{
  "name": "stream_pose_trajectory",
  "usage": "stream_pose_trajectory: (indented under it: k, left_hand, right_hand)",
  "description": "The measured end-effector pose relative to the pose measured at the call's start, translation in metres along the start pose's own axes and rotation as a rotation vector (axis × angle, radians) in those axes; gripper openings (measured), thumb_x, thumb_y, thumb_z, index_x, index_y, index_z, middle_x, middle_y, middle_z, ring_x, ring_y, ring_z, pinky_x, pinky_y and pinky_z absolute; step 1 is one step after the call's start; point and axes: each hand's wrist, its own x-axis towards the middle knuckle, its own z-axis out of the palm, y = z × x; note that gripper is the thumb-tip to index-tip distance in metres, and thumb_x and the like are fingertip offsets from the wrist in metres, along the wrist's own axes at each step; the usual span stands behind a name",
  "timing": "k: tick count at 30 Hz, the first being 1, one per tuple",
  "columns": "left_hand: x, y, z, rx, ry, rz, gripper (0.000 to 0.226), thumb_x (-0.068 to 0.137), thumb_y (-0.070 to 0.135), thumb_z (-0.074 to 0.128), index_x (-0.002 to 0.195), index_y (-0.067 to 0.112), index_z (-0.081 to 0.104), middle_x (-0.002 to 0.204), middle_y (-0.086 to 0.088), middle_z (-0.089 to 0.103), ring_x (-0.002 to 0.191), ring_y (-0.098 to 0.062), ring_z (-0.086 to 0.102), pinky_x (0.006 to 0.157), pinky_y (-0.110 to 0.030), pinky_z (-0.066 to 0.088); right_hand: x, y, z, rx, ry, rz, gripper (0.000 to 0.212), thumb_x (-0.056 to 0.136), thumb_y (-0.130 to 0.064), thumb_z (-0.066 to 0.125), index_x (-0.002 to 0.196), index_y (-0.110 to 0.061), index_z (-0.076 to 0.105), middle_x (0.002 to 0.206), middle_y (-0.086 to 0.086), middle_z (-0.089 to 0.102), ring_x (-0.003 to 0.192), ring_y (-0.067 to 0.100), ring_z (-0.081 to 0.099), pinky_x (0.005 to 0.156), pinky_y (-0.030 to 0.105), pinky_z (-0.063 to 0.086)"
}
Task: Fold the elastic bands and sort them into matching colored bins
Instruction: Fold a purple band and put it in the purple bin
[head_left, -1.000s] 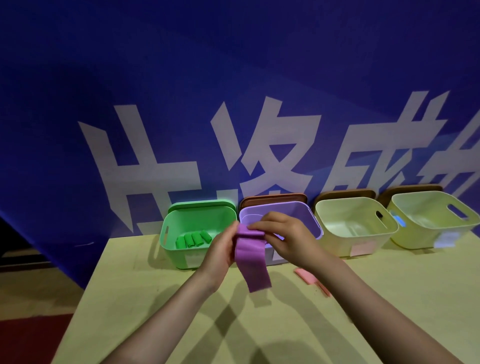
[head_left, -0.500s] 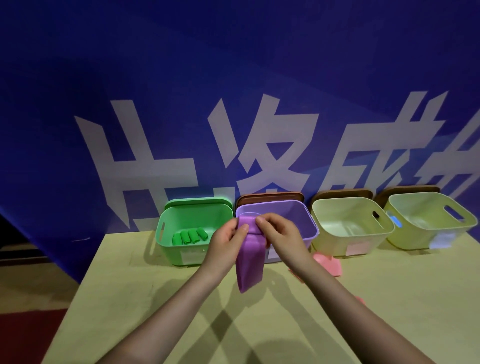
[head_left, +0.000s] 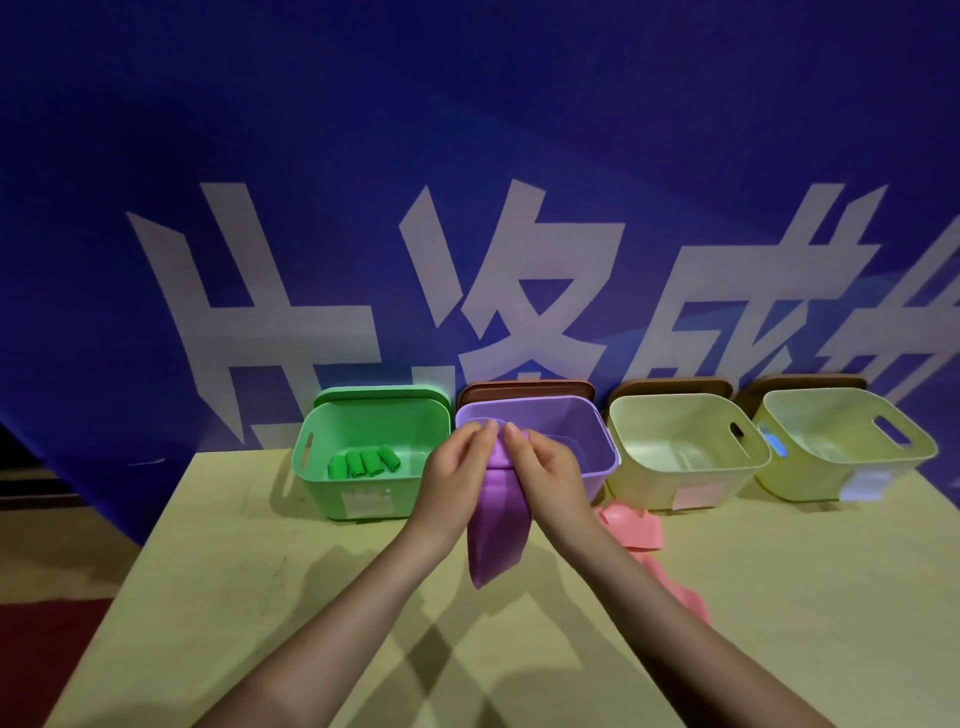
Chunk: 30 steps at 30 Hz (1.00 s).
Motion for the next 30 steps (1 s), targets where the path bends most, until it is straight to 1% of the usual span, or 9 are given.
stream_pose_trajectory:
  k: [3, 6, 11, 15, 18, 21, 24, 27, 30]
  left_hand:
    - [0.002, 0.003, 0.002, -0.094, -0.031, -0.053, 0.023, 0.097, 0.02, 0.051, 0.081, 0.017, 0.067, 0.078, 0.006, 0.065, 0.079, -0.009, 0.058, 0.078, -0.025, 0.045]
    - [0.003, 0.002, 0.002, -0.14, -0.056, -0.135, 0.023, 0.096, 0.026, 0.052, 0.085, 0.019, 0.071, 0.083, 0.004, 0.07, 0.087, -0.015, 0.063, 0.084, -0.032, 0.047]
    - [0.001, -0.005, -0.002, -0.048, -0.095, -0.118, 0.025, 0.098, 0.025, 0.049, 0.085, 0.011, 0.065, 0.081, -0.005, 0.063, 0.08, -0.016, 0.058, 0.072, -0.025, 0.046]
    - [-0.001, -0.005, -0.004, -0.065, -0.045, -0.111, 0.026, 0.099, 0.02, 0.048, 0.079, 0.014, 0.063, 0.073, -0.001, 0.062, 0.07, -0.014, 0.055, 0.062, -0.023, 0.045]
    - [-0.002, -0.003, -0.008, -0.106, -0.026, -0.118, 0.026, 0.098, 0.019, 0.049, 0.079, 0.016, 0.066, 0.069, 0.002, 0.064, 0.066, -0.011, 0.057, 0.061, -0.022, 0.046]
    - [-0.003, 0.0, -0.01, -0.108, -0.052, -0.093, 0.028, 0.098, 0.017, 0.049, 0.075, 0.016, 0.064, 0.065, 0.005, 0.062, 0.062, -0.008, 0.055, 0.06, -0.022, 0.045]
    - [0.0, 0.004, -0.014, -0.074, -0.064, -0.116, 0.027, 0.098, 0.02, 0.049, 0.076, 0.016, 0.063, 0.066, 0.006, 0.062, 0.063, -0.009, 0.055, 0.064, -0.025, 0.044]
    - [0.005, 0.004, -0.018, -0.071, -0.091, -0.151, 0.024, 0.098, 0.023, 0.05, 0.085, 0.015, 0.068, 0.08, -0.004, 0.067, 0.076, -0.018, 0.059, 0.075, -0.032, 0.046]
    - [0.006, 0.005, -0.017, -0.065, -0.07, -0.178, 0.023, 0.096, 0.027, 0.052, 0.084, 0.015, 0.068, 0.08, -0.008, 0.064, 0.074, -0.02, 0.056, 0.067, -0.029, 0.045]
  right_hand:
    - [-0.005, -0.001, 0.004, 0.116, 0.043, 0.037, 0.04, 0.1, -0.023, 0.048, 0.086, 0.011, 0.061, 0.073, 0.007, 0.061, 0.067, 0.008, 0.055, 0.062, 0.018, 0.044]
    - [-0.007, -0.001, 0.008, 0.159, 0.076, 0.058, 0.037, 0.1, -0.022, 0.047, 0.089, 0.008, 0.064, 0.076, 0.007, 0.065, 0.068, 0.005, 0.06, 0.063, 0.014, 0.047]
    - [-0.006, -0.004, 0.011, 0.15, 0.135, 0.047, 0.032, 0.1, -0.019, 0.047, 0.077, -0.018, 0.069, 0.067, -0.01, 0.068, 0.068, -0.002, 0.061, 0.065, 0.012, 0.046]
    - [-0.005, -0.005, 0.018, 0.133, 0.139, 0.038, 0.033, 0.1, -0.02, 0.048, 0.072, -0.014, 0.064, 0.063, -0.007, 0.064, 0.064, 0.002, 0.058, 0.062, 0.015, 0.045]
    - [-0.005, -0.005, 0.022, 0.121, 0.117, -0.01, 0.038, 0.099, -0.026, 0.05, 0.073, -0.001, 0.061, 0.067, 0.005, 0.06, 0.066, 0.01, 0.053, 0.061, 0.024, 0.043]
    - [-0.006, -0.009, 0.017, 0.221, 0.051, -0.003, 0.032, 0.1, -0.021, 0.047, 0.077, -0.003, 0.063, 0.071, 0.003, 0.06, 0.068, 0.008, 0.054, 0.065, 0.019, 0.044]
    - [-0.006, -0.01, 0.006, 0.264, -0.089, 0.04, 0.033, 0.101, -0.019, 0.041, 0.096, 0.004, 0.064, 0.085, 0.001, 0.066, 0.078, 0.004, 0.06, 0.074, 0.017, 0.048]
    - [-0.006, -0.007, -0.003, 0.191, -0.202, 0.03, 0.024, 0.1, -0.016, 0.047, 0.111, -0.004, 0.064, 0.102, 0.003, 0.067, 0.093, 0.008, 0.061, 0.084, 0.022, 0.048]
    - [-0.005, -0.007, -0.005, 0.129, -0.19, 0.027, 0.015, 0.098, -0.016, 0.051, 0.103, -0.013, 0.065, 0.09, -0.005, 0.065, 0.083, 0.006, 0.058, 0.075, 0.019, 0.045]
